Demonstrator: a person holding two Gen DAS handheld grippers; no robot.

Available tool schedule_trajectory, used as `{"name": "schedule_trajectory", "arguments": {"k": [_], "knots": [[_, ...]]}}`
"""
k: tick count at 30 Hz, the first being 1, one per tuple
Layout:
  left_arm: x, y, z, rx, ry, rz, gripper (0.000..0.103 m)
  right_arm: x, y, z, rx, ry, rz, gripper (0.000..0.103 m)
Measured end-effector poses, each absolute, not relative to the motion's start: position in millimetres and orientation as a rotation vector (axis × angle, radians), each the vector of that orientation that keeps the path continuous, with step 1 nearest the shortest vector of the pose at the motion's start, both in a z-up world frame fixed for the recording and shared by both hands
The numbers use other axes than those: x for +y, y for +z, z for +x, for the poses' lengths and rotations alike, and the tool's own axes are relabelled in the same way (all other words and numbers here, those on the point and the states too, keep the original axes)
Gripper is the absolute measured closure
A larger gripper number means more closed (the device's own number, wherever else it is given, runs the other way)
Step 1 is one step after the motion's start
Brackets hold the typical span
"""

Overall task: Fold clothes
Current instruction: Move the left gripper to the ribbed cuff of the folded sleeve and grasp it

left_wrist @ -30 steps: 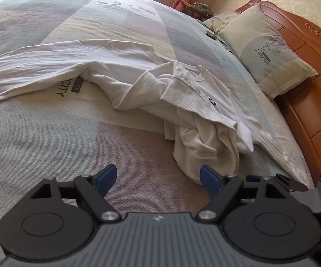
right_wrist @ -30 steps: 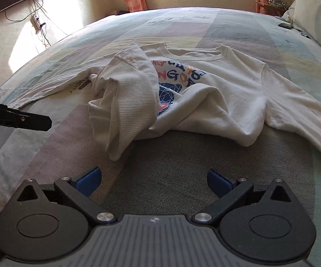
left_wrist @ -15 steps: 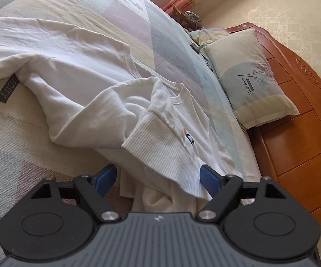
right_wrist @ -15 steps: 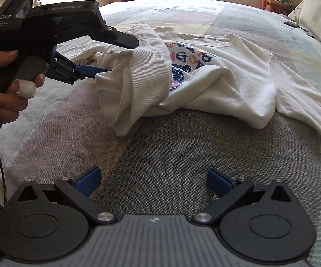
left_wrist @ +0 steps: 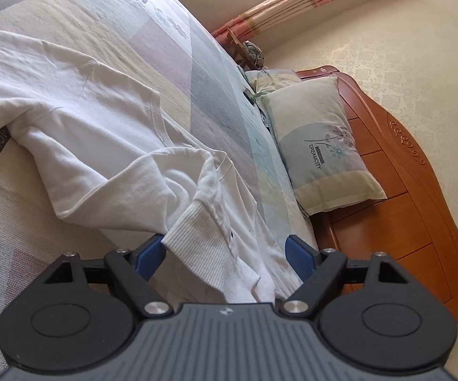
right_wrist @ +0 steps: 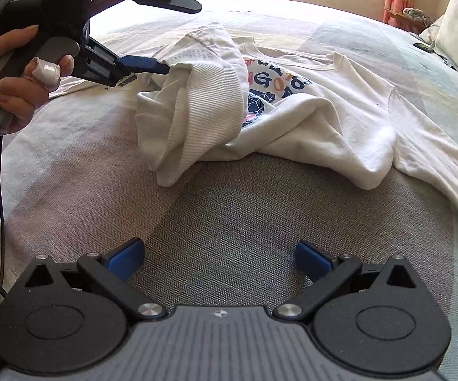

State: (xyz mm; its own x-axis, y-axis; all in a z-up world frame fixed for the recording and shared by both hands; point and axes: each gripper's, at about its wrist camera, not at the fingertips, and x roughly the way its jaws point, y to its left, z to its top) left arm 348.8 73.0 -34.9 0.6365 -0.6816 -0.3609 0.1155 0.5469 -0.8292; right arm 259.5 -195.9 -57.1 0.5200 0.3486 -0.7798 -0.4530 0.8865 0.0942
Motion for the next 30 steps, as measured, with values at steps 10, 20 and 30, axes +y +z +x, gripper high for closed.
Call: {"name": "schedule_trajectory", "arguments": {"k": [10,20,30], "knots": [[76,-29,346,0.692,-0.518,-0.834,0.016,-189,-59,264,0.900,0.470,-0.170,0.000],[97,-11,377,0.649,-0.419,-0.715,0.016,-190,-62,260,0.881,0.461,-0.174,0.000],[95,-67,399,0.799,-0.540,-0.990,0.016,-190,-62,260,0.874,0.459,-0.182,0.000]]}}
